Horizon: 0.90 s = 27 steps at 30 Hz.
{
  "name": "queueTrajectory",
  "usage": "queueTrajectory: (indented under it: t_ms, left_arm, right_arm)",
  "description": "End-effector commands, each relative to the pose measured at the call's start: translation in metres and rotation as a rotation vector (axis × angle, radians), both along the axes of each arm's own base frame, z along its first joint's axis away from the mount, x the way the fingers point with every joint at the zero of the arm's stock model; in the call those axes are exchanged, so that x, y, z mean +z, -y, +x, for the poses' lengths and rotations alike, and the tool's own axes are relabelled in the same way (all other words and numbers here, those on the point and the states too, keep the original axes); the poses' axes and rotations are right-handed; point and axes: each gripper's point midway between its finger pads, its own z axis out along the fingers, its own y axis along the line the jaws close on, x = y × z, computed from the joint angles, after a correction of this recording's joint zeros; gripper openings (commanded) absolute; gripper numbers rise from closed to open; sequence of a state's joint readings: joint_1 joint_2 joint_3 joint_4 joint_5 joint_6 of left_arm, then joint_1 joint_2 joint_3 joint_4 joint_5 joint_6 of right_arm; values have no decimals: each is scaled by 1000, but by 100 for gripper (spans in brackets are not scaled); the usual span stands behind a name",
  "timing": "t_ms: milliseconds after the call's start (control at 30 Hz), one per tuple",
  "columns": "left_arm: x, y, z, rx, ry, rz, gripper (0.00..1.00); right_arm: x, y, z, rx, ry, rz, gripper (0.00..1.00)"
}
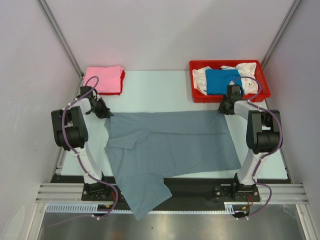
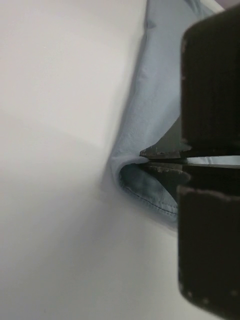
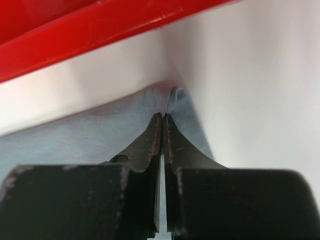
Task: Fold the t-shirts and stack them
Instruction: Fold the tshirt
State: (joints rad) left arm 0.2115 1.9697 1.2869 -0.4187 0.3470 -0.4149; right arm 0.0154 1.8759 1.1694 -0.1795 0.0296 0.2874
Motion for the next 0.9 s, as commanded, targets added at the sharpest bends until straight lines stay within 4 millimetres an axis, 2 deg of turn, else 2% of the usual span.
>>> queueTrajectory:
  t_ms: [0,167,267,433,600,867]
  left_arm:
    - [19,0,17,-16,76,12,0]
    - [21,-1,14,-5,79,9,0]
    - [25,0,12,5,91,-2,0]
    - [32,-4,14,18,112,-8,0]
    - [42,-13,15,52,147,6,0]
    - [36,-15,14,74,138,-24,0]
  right_arm:
    - [20,10,15,-43,60,-33,1]
    - [32,21,16,-87,101,-78,0]
    - [45,20,26,-86,148,-73,0]
    - [44,12,36,-58,156,-36,0]
    - [48,13,45,-58,209,-36,0]
    - [51,22,62,-87,239,-72,0]
